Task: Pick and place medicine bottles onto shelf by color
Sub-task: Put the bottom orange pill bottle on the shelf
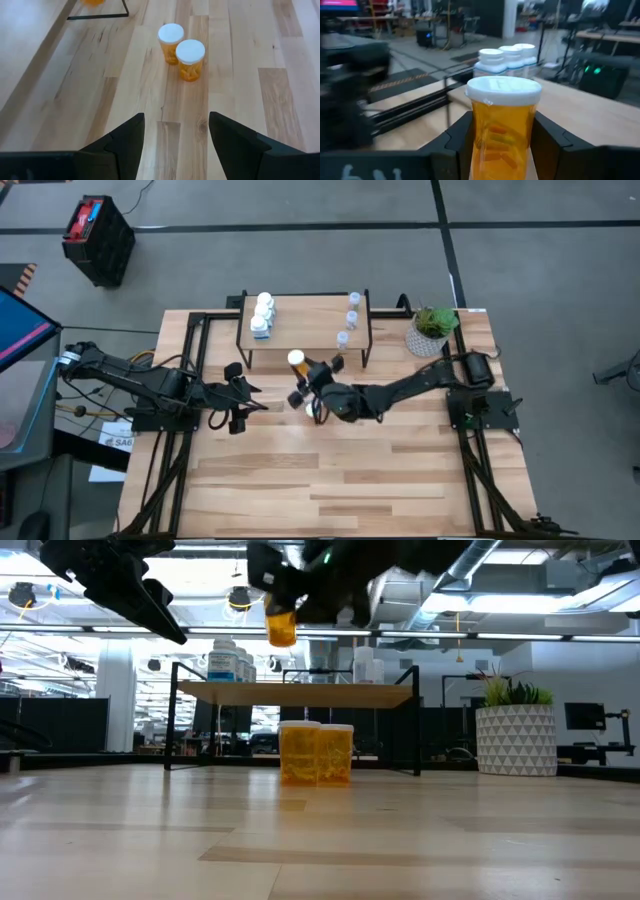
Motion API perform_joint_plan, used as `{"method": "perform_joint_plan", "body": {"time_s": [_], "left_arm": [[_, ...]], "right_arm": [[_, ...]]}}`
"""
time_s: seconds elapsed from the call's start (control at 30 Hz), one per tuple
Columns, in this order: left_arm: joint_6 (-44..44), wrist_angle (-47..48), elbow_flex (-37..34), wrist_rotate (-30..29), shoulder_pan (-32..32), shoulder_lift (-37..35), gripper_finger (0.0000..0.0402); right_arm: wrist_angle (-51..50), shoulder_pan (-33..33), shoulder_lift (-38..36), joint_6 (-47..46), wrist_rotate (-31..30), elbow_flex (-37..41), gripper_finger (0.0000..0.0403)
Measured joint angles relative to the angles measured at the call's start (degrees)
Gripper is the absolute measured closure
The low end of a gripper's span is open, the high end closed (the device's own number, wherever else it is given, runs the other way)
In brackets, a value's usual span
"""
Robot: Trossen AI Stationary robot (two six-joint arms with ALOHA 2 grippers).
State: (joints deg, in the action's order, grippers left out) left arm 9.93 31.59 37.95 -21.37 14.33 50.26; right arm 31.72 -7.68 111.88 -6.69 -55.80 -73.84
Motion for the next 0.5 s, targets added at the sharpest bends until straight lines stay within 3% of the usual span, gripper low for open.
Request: {"method": "perform_joint_plan", "body": {"time_s": [0.13,0.5], "left_arm": [[-0.67,-0.01,0.01,0.0,0.0,0.0,0.0191],[-0.7,0.22,0.0,0.0,0.0,0.0,0.0191]], "right_arm": [[7.96,3.18,4.42,3.66,0.13,-0.61,0.024],[7.81,8.24,9.07,4.19,-0.59,-5.59,0.0238]]}}
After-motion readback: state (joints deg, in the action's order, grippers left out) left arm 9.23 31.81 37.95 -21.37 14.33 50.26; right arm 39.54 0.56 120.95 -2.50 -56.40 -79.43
